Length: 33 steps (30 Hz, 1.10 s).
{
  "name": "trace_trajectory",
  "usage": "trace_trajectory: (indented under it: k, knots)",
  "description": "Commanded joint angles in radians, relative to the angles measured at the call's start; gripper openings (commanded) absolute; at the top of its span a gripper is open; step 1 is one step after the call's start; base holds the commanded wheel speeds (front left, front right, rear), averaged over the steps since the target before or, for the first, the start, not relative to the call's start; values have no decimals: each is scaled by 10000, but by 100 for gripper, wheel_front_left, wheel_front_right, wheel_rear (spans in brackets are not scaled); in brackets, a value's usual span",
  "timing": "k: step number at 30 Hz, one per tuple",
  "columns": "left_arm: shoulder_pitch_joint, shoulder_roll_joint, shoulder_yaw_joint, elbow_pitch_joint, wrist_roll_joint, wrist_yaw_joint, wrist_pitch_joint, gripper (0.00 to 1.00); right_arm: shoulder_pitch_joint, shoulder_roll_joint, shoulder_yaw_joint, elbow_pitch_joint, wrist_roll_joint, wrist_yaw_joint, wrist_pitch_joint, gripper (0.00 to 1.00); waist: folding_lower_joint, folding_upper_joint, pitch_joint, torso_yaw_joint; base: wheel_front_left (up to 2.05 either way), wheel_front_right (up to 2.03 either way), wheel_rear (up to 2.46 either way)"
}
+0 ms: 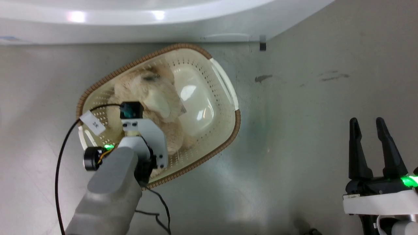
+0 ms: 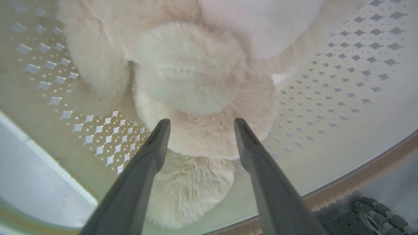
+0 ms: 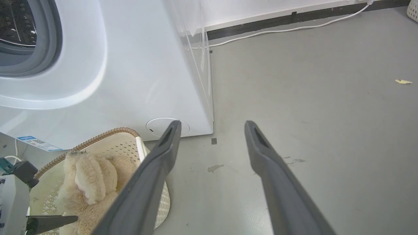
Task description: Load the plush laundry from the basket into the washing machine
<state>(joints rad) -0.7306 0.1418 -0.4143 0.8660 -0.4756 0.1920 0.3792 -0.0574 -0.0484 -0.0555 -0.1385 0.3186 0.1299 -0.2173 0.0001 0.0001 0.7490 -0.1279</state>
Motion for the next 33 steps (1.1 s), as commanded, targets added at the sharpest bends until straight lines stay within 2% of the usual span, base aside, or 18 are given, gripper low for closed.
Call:
trace_trajectory:
  k: [1,8,18,24,25,26,33]
  knots:
    - [-296,41,-90,172,-116,76,50,100,-158,-15,-28,-85,96,7,-87,100,-1,-1,225,9,0,0,0]
    - [-992,-26,-239,577,-593,197,-86,100,-236,-16,-23,-157,302,7,-233,100,-1,-1,874,-19,0,0,0]
    - [-1824,-24,-287,1227,-1347,289,-957,100,-359,-18,5,-266,653,8,-443,100,-1,-1,1786,-208,0,0,0]
    - [-1806,-97,-337,1514,-1410,290,-956,100,-369,-18,-24,-296,683,8,-444,100,-1,-1,1872,-195,0,0,0]
    - [-1814,-114,-320,1538,-1435,300,-995,19,-363,-18,-35,-293,681,8,-444,100,-1,-1,1875,-181,0,0,0]
    - [-1815,-129,-317,1560,-1458,277,-1019,0,-358,-18,-44,-287,676,8,-444,100,-1,-1,1875,-167,0,0,0]
    - [-1850,-242,-146,1547,-1725,73,-1442,0,-429,-18,-31,-166,670,8,-444,100,-1,-1,1741,-33,0,0,0]
